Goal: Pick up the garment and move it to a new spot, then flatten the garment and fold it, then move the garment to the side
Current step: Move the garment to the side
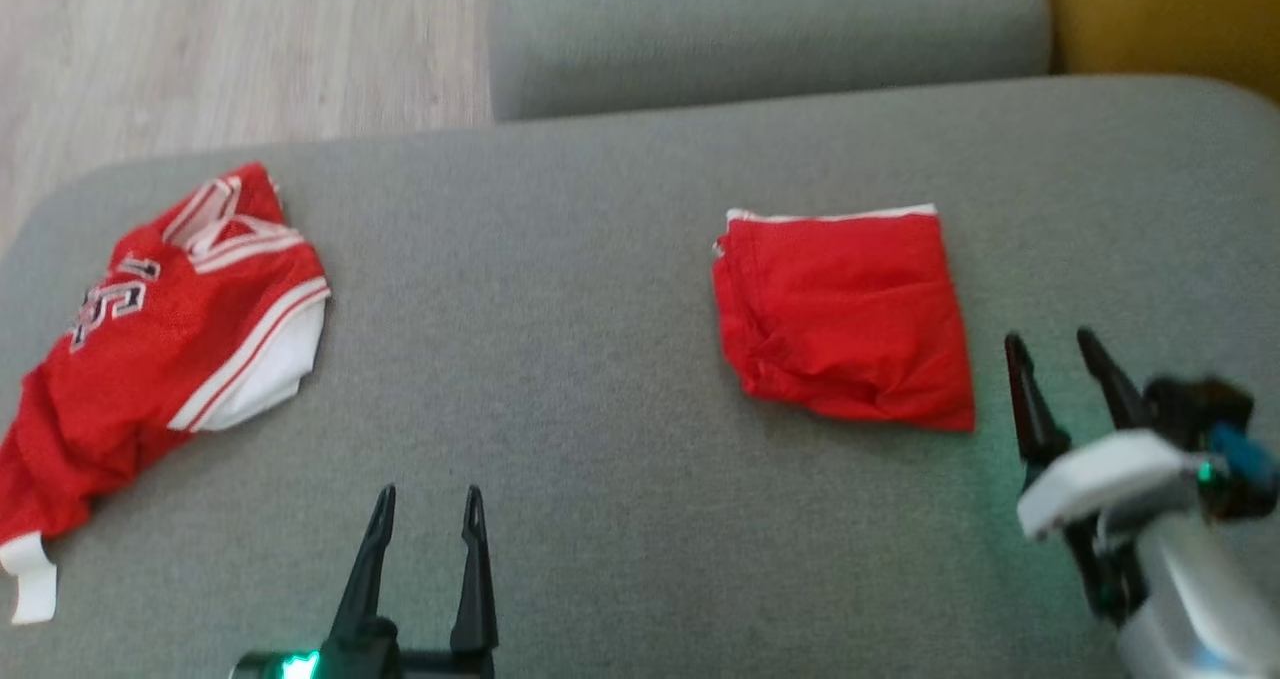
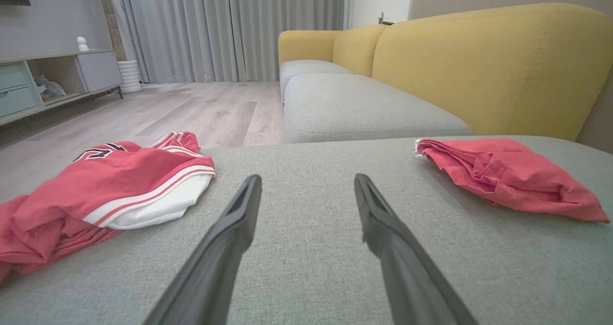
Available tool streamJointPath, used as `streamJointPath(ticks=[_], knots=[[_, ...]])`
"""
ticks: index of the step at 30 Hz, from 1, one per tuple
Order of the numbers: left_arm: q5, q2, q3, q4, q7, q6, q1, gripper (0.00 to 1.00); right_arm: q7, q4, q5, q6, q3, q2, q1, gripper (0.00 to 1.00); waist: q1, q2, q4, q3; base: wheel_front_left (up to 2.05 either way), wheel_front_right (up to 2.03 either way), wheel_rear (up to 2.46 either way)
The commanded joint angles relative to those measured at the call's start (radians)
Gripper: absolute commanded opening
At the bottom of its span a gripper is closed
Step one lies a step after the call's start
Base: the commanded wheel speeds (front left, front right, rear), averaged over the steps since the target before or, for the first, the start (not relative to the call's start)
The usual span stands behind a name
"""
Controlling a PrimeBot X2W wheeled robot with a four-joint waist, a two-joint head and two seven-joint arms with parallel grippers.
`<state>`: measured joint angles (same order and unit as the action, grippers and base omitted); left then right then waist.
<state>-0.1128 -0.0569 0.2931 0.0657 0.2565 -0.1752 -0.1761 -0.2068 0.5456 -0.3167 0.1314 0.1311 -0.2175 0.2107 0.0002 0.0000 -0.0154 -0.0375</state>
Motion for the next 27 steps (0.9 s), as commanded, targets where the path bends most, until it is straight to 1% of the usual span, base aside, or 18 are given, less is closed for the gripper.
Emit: streamJointPath(ticks=[1,3,7,11,13,14,16,18,21,23,27], knots=[[0.013,0.007,-0.021,-0.034,0.005,-0.003,0.054,1.00,0.023,0.007,-0.007,-0.001,0.012,-0.019,0.076,1.00,-0.0002,0.0000,0.016,-0.038,0.00,0.00,0.00],[0.013,0.007,-0.012,-0.036,0.005,-0.006,0.072,1.00,0.071,0.061,-0.012,-0.001,0.027,-0.031,0.130,1.00,-0.0002,0.0000,0.026,-0.061,0.00,0.00,0.00],[0.012,0.007,0.008,-0.036,0.005,-0.013,0.108,1.00,0.160,0.156,-0.066,-0.001,0.055,-0.037,0.218,1.00,-0.0002,0.0000,0.042,-0.102,0.00,0.00,0.00],[0.008,0.007,0.037,-0.029,0.005,-0.015,0.140,1.00,0.233,0.254,-0.115,-0.001,0.090,-0.044,0.277,1.00,-0.0002,0.0000,0.058,-0.131,0.00,0.00,0.00],[0.007,0.007,0.048,-0.027,0.005,-0.018,0.152,1.00,0.280,0.289,-0.141,-0.001,0.128,-0.040,0.292,1.00,-0.0002,0.0000,0.063,-0.142,0.00,0.00,0.00],[0.007,0.007,0.053,-0.026,0.005,-0.020,0.159,1.00,0.291,0.298,-0.155,-0.001,0.147,-0.041,0.298,0.95,-0.0002,0.0000,0.064,-0.147,0.00,0.00,0.00],[0.007,0.007,0.061,-0.025,0.005,-0.025,0.170,1.00,0.292,0.303,-0.185,-0.001,0.174,-0.046,0.308,0.00,-0.0002,0.0000,0.064,-0.156,0.00,0.00,0.00],[0.004,0.007,0.065,-0.029,0.005,-0.032,0.177,1.00,0.288,0.298,-0.219,-0.001,0.194,-0.056,0.317,0.00,-0.0002,0.0000,0.056,-0.164,0.00,0.00,0.00],[0.007,0.007,0.069,-0.035,0.005,-0.034,0.187,1.00,0.301,0.293,-0.253,-0.001,0.216,-0.095,0.335,0.00,-0.0002,0.0000,0.032,-0.182,0.00,0.00,0.00],[0.008,0.007,0.074,-0.040,0.005,-0.033,0.197,1.00,0.306,0.281,-0.268,-0.001,0.222,-0.130,0.356,0.00,-0.0002,0.0000,0.008,-0.200,0.00,0.00,0.00],[0.017,0.007,0.092,-0.054,0.005,-0.027,0.227,1.00,0.313,0.242,-0.288,-0.001,0.237,-0.220,0.399,0.00,-0.0002,0.0000,-0.042,-0.250,0.00,0.00,0.00]])
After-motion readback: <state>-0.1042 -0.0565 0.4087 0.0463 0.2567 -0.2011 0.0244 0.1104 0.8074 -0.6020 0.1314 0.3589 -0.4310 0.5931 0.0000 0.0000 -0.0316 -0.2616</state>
